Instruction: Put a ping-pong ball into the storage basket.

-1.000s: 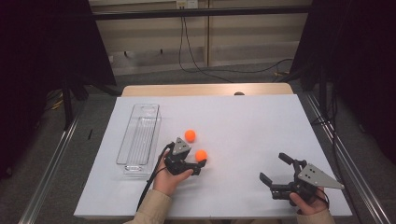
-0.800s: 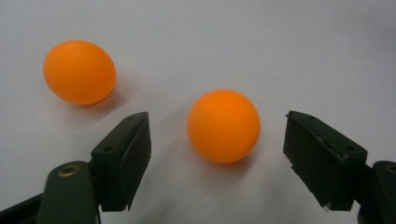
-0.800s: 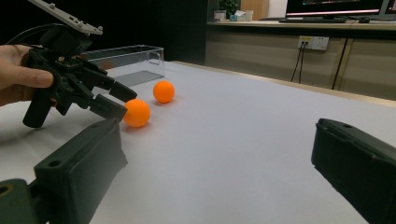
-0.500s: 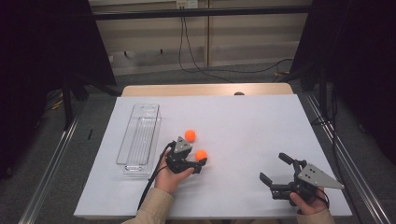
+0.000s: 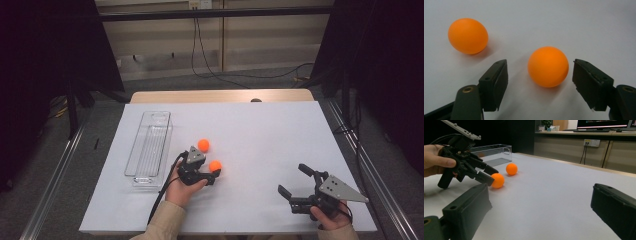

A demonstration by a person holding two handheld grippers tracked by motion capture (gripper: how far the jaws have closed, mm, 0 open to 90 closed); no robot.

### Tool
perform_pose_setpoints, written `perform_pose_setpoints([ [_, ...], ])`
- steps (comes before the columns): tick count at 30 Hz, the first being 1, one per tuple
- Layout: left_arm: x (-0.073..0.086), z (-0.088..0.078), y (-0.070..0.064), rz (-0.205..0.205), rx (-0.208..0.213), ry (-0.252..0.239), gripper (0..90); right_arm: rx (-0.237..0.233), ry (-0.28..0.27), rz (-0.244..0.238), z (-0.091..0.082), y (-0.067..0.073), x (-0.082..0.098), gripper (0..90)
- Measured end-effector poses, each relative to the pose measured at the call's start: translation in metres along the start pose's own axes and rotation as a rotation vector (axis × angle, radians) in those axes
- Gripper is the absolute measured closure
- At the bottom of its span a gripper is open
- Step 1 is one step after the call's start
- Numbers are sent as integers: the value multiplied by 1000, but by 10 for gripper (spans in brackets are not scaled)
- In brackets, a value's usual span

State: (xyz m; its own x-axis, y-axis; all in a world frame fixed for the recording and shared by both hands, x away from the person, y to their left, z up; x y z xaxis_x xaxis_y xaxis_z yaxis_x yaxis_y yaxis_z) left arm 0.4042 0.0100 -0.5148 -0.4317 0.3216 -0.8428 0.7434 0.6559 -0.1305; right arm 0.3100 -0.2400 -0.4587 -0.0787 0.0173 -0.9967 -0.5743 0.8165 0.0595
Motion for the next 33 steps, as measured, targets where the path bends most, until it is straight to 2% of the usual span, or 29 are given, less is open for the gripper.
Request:
perform_pose_setpoints([
  [8,1,0,0,-8,5,6,302,0,1,-1,0,0,0,16],
  [29,1,8,0,6,8,33,340,0,1,3,0,0,0,16],
  [33,0,9,-1,-3,12,34,346,-1,1,3,0,0,0,17],
])
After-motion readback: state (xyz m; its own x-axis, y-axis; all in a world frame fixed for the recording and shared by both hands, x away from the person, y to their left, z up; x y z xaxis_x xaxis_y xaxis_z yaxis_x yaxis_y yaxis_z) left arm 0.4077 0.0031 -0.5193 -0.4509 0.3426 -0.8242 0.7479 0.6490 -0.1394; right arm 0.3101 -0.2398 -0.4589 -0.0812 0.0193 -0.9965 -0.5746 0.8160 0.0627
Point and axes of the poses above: each handheld gripper's, and its own axes: z roughly forward along the jaws, x roughly out of its underside, y roughly to its left, the point moved 9 cm from there along z, roughly forward along the jaws, and after that the axes turned 7 degrees about -y, right-handed, at the moved point
